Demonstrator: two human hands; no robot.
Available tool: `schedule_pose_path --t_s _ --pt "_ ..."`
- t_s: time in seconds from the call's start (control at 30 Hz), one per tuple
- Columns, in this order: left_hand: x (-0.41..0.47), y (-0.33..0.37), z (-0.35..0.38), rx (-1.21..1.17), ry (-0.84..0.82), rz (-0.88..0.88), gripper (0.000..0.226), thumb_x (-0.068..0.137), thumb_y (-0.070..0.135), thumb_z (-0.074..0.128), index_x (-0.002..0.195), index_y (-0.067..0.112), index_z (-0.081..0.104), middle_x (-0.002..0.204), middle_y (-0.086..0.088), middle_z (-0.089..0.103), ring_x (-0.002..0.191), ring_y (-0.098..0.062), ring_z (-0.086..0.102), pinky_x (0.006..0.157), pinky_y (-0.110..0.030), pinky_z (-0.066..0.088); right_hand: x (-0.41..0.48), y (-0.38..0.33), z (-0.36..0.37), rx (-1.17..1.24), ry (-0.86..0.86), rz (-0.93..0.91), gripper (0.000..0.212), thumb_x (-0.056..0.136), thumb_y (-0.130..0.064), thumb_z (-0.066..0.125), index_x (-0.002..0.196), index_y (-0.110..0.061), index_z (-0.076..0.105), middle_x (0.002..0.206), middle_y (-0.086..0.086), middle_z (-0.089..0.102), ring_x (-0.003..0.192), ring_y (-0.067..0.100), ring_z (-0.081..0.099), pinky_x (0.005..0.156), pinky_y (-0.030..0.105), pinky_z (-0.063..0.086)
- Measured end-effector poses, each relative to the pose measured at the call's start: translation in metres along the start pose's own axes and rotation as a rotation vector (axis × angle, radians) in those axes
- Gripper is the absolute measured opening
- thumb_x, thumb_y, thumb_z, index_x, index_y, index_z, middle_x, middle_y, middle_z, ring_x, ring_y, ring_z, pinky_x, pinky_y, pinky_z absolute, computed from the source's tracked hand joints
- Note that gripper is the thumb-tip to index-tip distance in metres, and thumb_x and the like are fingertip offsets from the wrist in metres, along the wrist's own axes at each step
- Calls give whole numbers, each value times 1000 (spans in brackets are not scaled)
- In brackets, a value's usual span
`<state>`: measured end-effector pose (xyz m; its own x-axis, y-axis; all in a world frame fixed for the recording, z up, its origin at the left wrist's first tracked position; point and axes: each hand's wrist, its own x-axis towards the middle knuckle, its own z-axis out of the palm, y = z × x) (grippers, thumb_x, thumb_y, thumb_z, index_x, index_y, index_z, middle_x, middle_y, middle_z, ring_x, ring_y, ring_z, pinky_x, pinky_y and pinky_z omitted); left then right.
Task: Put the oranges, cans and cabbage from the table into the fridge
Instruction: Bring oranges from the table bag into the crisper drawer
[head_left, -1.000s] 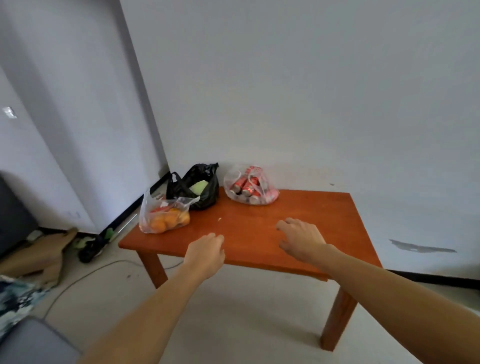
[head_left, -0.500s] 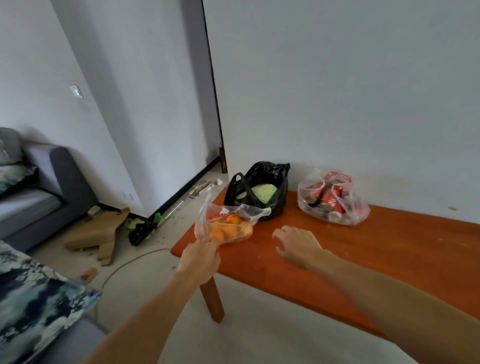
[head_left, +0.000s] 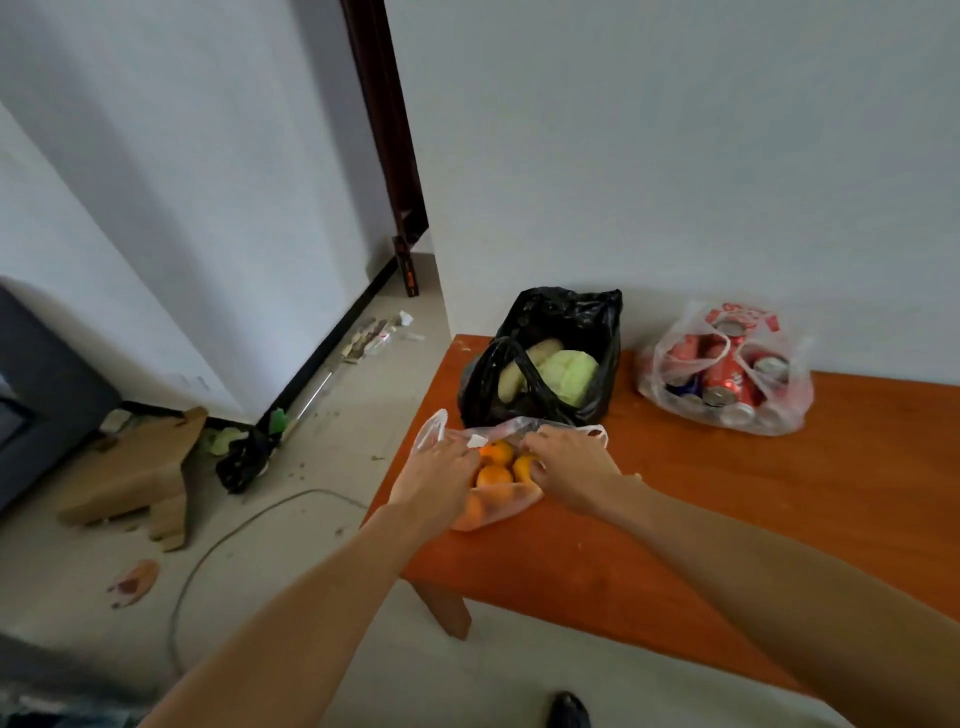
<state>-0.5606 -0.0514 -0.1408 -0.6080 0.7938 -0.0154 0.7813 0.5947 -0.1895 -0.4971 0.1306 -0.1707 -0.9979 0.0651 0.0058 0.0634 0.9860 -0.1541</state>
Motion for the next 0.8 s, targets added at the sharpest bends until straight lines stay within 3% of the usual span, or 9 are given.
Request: schedule_pose_path --t_s 0.13,0.27,0.43,0.67,0.8 --pt "45 -23 44 1 -47 110 30 95 15 40 120 18 56 129 -3 53 125 -21 43 112 -35 24 47 12 36 11 -51 -39 30 94 -18 45 121 -19 57 116 5 57 106 25 57 79 40 50" --pt "83 -39 82 40 -147 180 34 94 13 46 127 16 51 133 -5 50 129 -23 40 115 -40 25 82 31 83 2 -108 -106 36 96 -27 46 132 -24 50 129 4 53 118 23 50 88 38 49" --pt "113 -38 112 89 -279 350 28 95 16 47 122 14 55 129 -7 53 123 -24 47 108 -42 31 88 59 113 34 -253 -6 51 92 -28 52 141 -20 39 136 5 46 125 27 43 103 40 39" --pt "144 -39 146 -70 -307 395 23 100 24 40 120 17 50 127 -3 55 113 -21 55 100 -41 37 93 76 140 143 -361 177 82 75 -42 66 145 -28 26 142 4 42 129 28 43 101 42 40" --pt "155 -47 170 -223 -361 404 49 93 51 47 129 18 41 131 -3 55 117 -20 55 103 -42 38 91 66 156 197 -382 318 92 75 -46 70 148 -26 17 148 7 36 133 30 39 100 44 44"
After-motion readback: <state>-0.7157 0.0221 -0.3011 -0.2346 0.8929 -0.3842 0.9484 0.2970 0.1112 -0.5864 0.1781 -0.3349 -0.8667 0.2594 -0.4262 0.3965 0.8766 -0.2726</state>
